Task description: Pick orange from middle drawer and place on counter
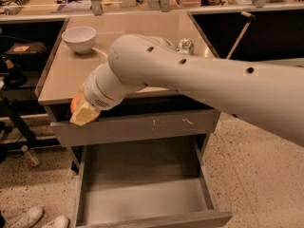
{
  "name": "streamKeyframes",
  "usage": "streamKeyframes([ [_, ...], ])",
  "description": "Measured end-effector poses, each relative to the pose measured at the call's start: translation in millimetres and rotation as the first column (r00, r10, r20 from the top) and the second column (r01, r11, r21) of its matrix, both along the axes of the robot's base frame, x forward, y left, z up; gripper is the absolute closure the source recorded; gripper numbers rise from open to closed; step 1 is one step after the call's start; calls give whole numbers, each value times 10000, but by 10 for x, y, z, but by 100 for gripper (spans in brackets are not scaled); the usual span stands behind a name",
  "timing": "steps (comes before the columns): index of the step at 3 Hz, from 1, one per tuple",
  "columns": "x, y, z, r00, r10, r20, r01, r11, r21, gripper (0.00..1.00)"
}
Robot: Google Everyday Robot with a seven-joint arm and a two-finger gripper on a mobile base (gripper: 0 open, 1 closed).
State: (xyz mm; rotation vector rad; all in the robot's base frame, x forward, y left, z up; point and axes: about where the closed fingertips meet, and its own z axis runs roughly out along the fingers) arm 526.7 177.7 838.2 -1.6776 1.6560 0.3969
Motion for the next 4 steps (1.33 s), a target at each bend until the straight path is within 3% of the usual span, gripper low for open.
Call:
streamKeyframes([
  [1, 81, 20, 29, 9999, 164, -16, -164, 9998, 92, 100],
  [3, 742, 312, 595, 9942, 963, 474, -978, 9947, 305, 100],
  [4, 1053, 501, 787, 9901, 1317, 478, -1329, 9909, 219, 100],
])
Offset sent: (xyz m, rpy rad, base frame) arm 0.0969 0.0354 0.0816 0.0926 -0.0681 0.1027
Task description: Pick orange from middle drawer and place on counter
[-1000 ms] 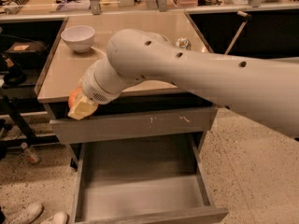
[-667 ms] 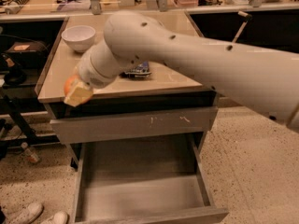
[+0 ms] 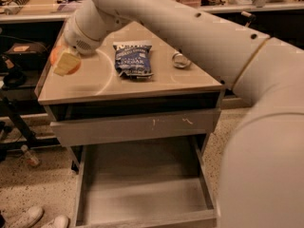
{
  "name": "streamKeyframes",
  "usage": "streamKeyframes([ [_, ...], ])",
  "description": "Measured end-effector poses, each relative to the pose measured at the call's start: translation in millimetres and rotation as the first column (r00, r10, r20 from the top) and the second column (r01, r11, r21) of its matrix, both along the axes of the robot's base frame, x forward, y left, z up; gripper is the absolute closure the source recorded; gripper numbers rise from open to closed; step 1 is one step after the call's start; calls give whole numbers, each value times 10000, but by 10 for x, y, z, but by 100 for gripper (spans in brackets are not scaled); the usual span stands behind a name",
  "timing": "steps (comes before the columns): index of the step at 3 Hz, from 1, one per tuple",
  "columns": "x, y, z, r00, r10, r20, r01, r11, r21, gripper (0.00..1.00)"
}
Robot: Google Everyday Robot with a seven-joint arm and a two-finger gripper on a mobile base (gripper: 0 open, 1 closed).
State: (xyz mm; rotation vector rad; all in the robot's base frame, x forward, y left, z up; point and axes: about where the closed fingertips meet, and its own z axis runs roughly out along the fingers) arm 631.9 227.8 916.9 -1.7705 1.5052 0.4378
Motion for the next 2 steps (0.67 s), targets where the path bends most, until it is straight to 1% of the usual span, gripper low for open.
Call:
streamKeyframes([
  [1, 243, 229, -25, 9990, 401, -188, -400, 9992, 38, 100],
  [2, 449, 393, -160, 9967, 626, -517, -630, 9980, -70, 100],
])
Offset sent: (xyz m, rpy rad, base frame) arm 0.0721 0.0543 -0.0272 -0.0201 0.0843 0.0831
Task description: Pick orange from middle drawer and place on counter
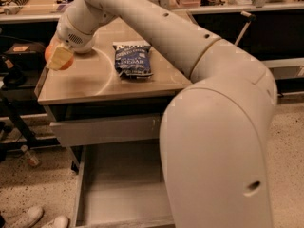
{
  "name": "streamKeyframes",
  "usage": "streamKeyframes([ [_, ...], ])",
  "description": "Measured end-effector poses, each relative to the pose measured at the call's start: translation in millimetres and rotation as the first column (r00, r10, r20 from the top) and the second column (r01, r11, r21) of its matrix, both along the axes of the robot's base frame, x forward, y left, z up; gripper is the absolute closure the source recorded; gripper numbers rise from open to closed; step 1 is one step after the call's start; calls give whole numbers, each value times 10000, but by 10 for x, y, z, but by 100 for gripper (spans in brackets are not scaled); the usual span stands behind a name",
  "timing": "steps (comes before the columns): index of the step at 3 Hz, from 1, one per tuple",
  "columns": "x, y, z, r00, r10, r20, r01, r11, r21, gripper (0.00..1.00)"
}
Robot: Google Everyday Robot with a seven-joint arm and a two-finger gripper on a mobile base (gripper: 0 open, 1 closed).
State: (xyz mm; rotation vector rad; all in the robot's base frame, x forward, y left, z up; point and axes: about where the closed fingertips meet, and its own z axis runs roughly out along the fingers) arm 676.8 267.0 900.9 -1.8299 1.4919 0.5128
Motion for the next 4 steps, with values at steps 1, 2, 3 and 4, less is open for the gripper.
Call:
streamKeyframes([
  [1, 108, 63, -232, 9991, 59, -417, -68, 9998, -206, 100],
  [2, 165, 52, -425, 9975, -56, -704, 20, 9987, -514, 100],
  [3, 176, 3, -582, 9953, -201, -944, 136, 9975, -690, 100],
  [4, 176, 3, -583, 9953, -201, -944, 136, 9975, -690, 81],
])
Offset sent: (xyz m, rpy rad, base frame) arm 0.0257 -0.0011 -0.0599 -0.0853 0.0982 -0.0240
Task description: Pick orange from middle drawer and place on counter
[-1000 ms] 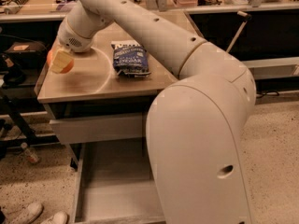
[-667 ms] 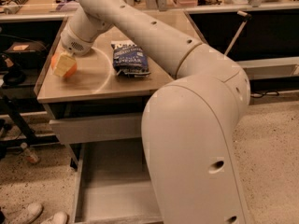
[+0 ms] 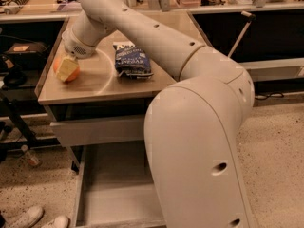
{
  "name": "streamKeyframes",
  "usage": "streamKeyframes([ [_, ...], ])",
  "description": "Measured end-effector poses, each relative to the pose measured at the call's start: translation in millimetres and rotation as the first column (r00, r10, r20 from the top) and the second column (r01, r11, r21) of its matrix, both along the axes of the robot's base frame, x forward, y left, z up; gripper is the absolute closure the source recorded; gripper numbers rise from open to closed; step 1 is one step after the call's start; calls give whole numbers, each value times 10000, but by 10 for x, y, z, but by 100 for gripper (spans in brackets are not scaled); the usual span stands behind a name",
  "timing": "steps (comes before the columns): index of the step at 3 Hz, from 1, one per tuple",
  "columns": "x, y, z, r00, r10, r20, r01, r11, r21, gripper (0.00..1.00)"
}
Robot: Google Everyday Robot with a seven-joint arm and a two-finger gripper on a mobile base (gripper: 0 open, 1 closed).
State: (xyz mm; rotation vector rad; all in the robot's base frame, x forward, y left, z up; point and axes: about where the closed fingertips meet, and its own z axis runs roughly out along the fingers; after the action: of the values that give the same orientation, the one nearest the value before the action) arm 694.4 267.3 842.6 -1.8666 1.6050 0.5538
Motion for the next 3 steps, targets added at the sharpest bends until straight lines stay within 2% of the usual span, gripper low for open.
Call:
streamKeyframes([
  [3, 0, 1, -1, 10000, 1, -1, -1, 10000, -1, 11],
])
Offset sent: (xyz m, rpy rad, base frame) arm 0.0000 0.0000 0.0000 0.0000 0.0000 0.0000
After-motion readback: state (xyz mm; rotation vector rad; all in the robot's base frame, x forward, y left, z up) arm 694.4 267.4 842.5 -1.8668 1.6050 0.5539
